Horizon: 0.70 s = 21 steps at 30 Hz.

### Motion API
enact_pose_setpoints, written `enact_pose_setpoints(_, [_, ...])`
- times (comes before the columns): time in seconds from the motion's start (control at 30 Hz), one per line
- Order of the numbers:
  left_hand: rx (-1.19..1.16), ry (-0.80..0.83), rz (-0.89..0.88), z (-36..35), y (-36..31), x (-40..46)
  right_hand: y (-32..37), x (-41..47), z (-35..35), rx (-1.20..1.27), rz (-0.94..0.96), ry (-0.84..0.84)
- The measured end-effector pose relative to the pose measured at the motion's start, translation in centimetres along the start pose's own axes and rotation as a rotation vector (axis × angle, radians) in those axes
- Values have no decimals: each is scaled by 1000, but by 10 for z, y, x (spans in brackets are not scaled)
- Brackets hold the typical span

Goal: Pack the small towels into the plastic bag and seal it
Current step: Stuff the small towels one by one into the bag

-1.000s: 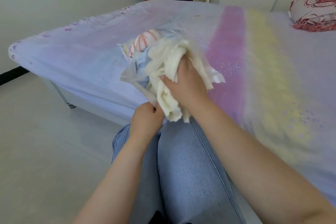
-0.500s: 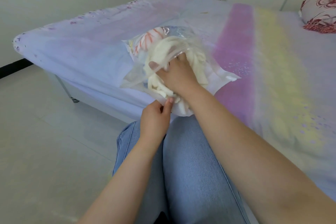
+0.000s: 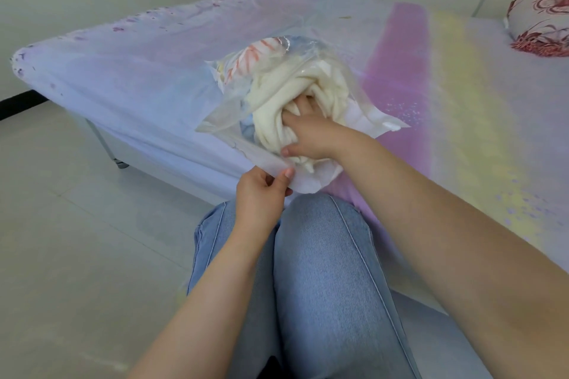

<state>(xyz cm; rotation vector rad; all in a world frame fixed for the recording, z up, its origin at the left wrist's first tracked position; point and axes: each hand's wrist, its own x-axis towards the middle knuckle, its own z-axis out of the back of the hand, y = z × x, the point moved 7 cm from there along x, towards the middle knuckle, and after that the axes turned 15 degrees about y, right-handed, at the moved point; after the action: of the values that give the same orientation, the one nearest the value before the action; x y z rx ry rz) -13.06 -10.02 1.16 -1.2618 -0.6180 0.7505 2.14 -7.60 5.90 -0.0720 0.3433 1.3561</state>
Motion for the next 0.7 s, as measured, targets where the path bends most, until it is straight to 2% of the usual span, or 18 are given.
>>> enact_pose_setpoints(0.13, [-42,5,-4,1,4,-2,13,46,1,-127,-127,40])
enact_pose_setpoints(0.33, [-124,62,-16,15,5,3,9,76,17,61,-244,66])
enact_pose_setpoints(0.4, [-153,70,-3,20,9,3,12,73,23,21,-271,32])
enact_pose_setpoints(0.57, [-307,17,-4,33,16,6,13,93,22,-80,-215,62])
enact_pose_setpoints(0.7, [-332,-43,-10,31,16,6,10,88,12,-121,-169,88])
